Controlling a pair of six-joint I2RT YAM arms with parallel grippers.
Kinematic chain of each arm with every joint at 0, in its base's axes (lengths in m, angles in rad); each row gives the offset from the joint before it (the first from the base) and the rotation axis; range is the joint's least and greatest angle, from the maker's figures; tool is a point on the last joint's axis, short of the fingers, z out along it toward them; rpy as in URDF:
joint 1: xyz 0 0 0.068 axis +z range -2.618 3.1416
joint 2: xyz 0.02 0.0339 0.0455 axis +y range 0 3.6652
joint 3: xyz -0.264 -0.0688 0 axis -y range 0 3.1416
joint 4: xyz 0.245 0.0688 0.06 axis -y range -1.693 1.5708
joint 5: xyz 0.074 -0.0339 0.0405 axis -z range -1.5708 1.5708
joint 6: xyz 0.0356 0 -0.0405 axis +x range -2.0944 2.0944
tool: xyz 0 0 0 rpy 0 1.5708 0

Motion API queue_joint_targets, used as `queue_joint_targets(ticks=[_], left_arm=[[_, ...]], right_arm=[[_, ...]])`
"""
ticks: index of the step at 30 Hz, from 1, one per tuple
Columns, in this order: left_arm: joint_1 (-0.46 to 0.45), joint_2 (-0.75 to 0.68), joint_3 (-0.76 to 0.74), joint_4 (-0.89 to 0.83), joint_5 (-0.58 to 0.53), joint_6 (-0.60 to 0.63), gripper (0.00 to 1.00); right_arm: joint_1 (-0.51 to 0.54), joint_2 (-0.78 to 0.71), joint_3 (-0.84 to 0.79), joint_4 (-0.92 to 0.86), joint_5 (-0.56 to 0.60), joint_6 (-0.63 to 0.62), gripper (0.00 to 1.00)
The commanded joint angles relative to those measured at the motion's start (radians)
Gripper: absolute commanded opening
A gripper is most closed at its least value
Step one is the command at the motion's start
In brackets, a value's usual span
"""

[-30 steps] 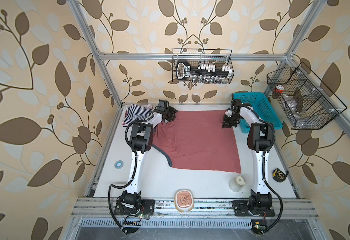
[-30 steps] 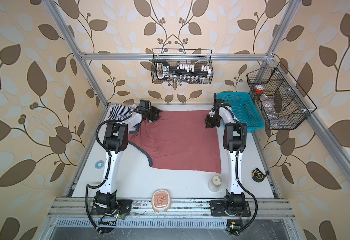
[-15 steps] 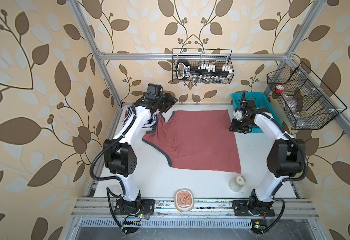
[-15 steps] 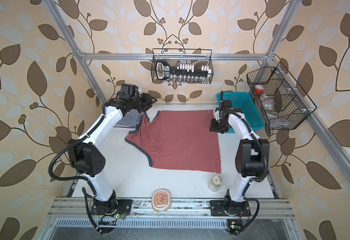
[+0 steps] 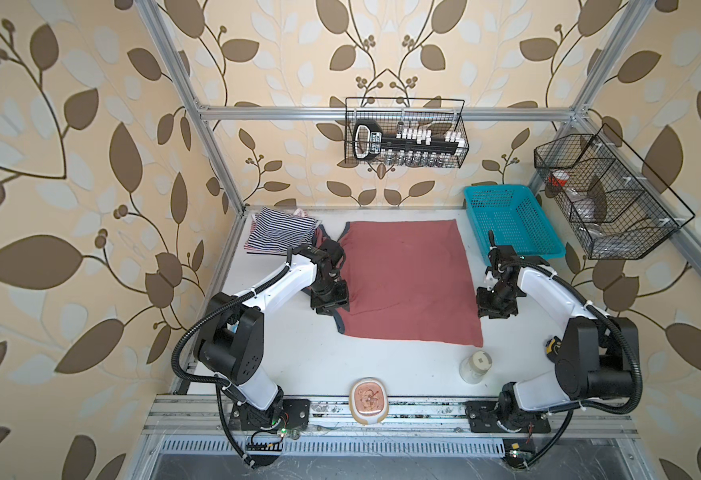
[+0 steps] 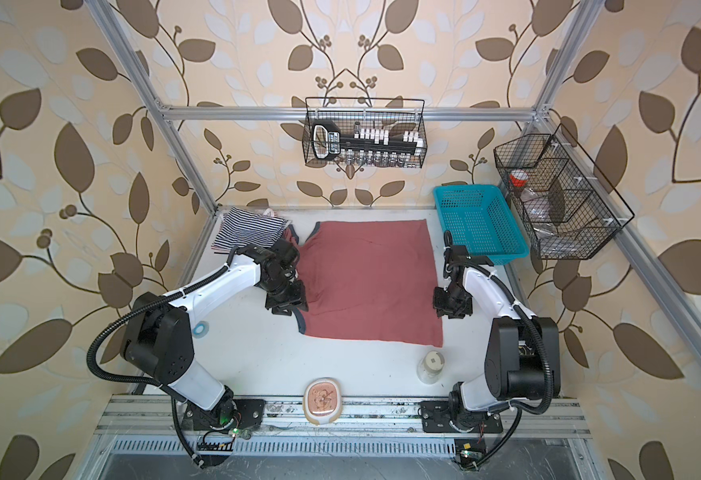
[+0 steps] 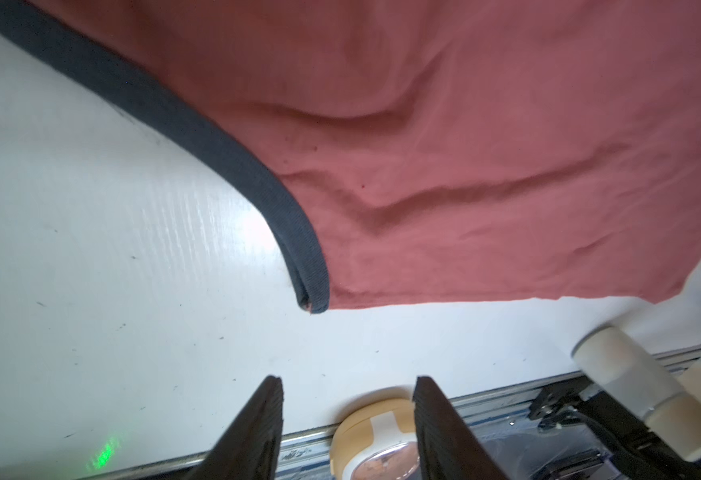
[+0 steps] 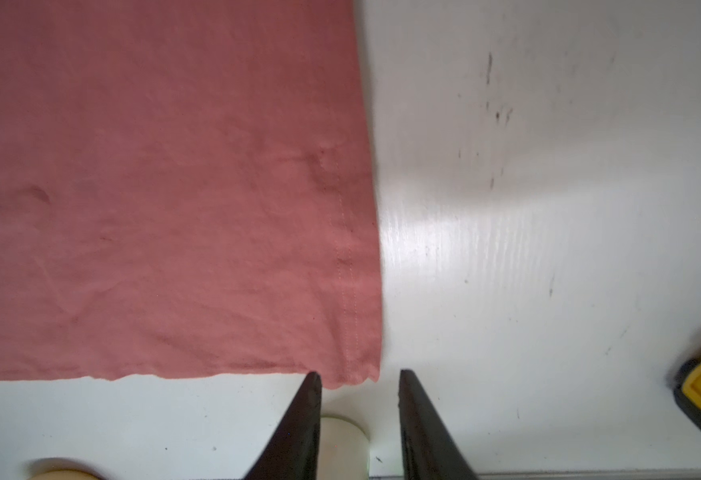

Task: Fold and stack the tank tops
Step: 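Move both grippers to the pink top's hem corners nearest the robot and grasp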

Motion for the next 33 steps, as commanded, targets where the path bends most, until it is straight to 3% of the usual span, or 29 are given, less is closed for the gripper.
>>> queue_joint_targets(ticks=[1, 10, 21, 33], left_arm=[[-0.011, -0.062, -0.031, -0.027, -0.017, 0.042, 0.53], [-0.012, -0.025, -0.121, 0.099, -0.004, -0.025, 0.55], [-0.012, 0.039, -0.137, 0.173, 0.020, -0.077, 0.57], [-0.012, 0.138, -0.129, 0.201, 0.002, -0.085, 0.57]], right_arm=[[0.002, -0.035, -0.060, -0.024, 0.009, 0.046, 0.31], [0.018, -0.038, -0.209, 0.051, 0.002, 0.114, 0.31], [0.080, 0.011, -0.205, 0.024, 0.058, 0.158, 0.32], [0.116, 0.006, -0.221, 0.009, 0.107, 0.231, 0.27]])
